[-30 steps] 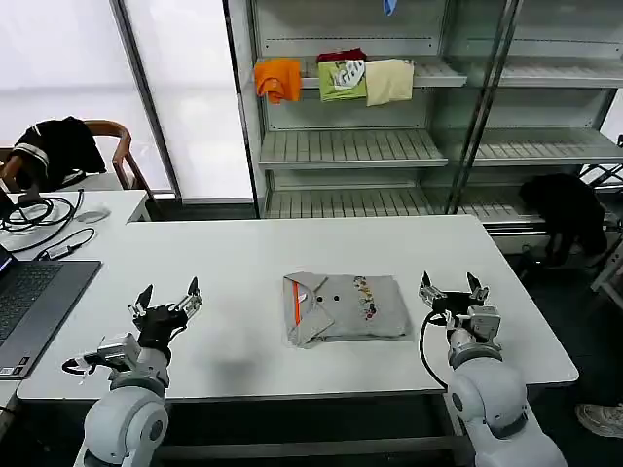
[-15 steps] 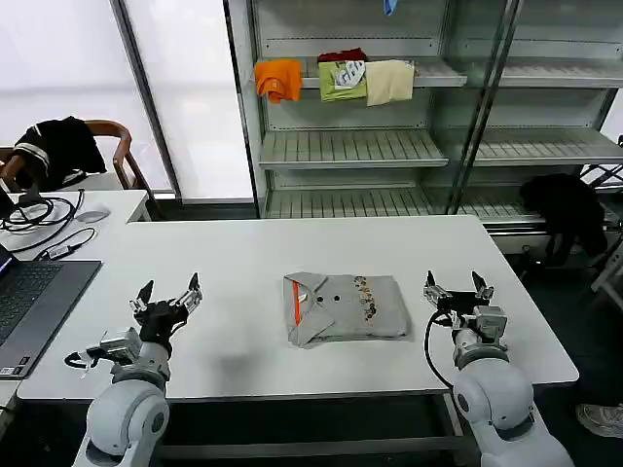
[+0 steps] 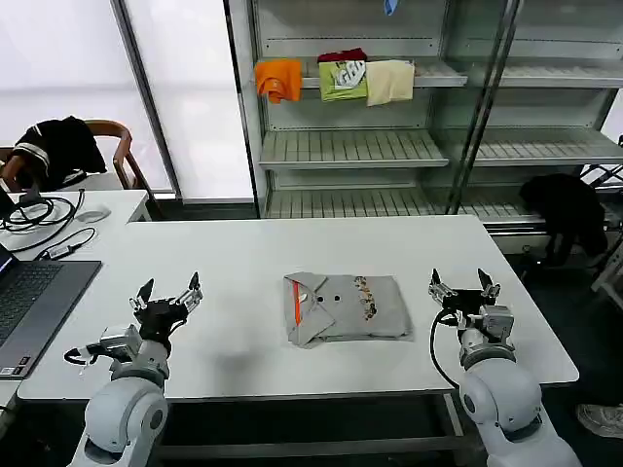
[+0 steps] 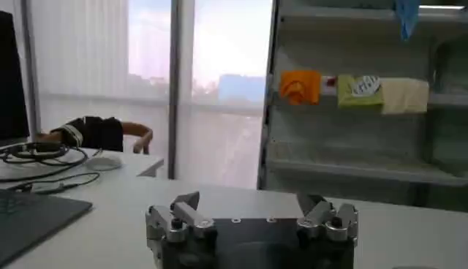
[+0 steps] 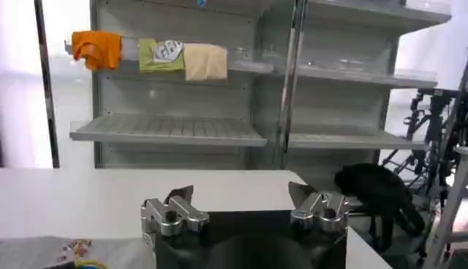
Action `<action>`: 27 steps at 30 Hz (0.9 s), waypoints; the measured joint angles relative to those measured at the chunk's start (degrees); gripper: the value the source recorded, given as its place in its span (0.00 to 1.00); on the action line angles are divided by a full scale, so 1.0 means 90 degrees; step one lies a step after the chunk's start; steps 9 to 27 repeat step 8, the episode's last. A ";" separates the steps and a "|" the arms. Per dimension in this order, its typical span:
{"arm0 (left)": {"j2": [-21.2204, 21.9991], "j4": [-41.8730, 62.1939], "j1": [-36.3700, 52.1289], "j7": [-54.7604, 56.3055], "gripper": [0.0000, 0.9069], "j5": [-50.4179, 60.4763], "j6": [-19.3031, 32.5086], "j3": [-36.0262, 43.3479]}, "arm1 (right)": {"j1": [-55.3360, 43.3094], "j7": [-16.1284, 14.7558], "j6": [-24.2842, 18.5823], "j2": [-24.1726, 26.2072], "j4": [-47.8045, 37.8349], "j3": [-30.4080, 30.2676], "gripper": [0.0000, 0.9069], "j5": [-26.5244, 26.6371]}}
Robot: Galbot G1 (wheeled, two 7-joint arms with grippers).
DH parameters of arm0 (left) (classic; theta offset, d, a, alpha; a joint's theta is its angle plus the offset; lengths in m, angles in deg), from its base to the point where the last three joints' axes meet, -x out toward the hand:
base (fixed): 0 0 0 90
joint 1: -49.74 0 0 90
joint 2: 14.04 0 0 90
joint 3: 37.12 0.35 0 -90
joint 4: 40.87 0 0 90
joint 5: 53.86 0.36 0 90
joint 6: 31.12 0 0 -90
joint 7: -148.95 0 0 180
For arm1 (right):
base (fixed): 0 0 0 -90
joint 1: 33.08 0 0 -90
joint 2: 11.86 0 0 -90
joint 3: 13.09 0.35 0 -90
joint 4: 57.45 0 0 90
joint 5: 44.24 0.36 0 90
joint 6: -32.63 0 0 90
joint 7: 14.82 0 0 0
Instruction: Fold and organize the clothes.
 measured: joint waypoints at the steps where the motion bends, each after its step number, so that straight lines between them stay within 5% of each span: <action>1: 0.0005 -0.0004 0.0001 0.0000 1.00 0.0000 -0.0010 -0.0001 | 0.0009 -0.0003 0.0002 0.0007 0.0008 0.0010 1.00 0.0002; 27: 0.0073 -0.0042 -0.0072 -0.0053 1.00 0.0010 -0.0022 -0.0039 | 0.0107 -0.0036 0.0026 0.0015 0.0092 0.0030 1.00 -0.0033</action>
